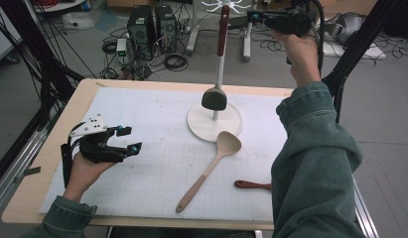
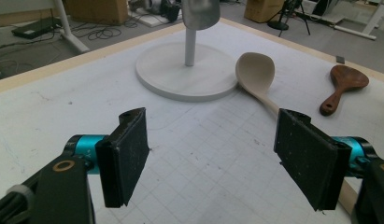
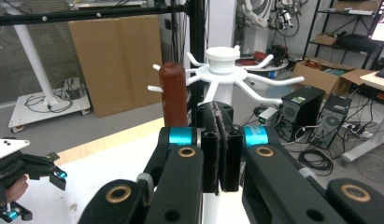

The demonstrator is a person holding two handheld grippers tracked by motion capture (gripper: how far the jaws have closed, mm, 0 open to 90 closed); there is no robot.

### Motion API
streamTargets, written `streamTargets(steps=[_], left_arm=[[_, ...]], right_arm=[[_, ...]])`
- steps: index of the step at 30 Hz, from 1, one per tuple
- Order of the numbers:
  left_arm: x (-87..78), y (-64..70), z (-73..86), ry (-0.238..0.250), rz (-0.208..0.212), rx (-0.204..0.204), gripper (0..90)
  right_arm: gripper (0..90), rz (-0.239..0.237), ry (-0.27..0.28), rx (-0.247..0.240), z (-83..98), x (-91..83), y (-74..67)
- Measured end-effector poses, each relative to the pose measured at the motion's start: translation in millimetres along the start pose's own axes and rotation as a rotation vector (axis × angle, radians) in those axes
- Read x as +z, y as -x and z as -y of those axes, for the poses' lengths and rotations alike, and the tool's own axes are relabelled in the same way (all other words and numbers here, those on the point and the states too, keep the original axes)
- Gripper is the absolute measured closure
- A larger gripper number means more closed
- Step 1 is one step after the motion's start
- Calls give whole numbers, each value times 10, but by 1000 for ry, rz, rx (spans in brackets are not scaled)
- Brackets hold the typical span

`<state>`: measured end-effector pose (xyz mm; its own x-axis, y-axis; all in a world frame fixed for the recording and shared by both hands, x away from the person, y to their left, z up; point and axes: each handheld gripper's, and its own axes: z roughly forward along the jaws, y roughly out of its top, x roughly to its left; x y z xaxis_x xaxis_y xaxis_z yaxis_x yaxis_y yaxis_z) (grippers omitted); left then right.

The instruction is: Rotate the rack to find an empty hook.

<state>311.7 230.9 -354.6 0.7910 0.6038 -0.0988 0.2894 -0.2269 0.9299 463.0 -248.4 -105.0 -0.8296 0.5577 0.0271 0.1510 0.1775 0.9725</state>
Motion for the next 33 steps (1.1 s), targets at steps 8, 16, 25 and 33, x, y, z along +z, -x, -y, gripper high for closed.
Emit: streamTargets(steps=[8, 16, 25, 33], left_arm=[[-12, -1, -3, 3, -2, 0, 265], [-24, 3, -10, 5, -6, 3, 266], [-21, 7, -12, 4, -4, 4, 266], [-13, 16, -13, 4, -3, 4, 266]], right_arm=[[900, -12, -12, -13, -27, 80, -47], [899, -34, -22, -39, -61, 198, -172], [899, -34, -20, -50, -95, 282, -271], [900, -10, -29, -55, -101, 343, -317]])
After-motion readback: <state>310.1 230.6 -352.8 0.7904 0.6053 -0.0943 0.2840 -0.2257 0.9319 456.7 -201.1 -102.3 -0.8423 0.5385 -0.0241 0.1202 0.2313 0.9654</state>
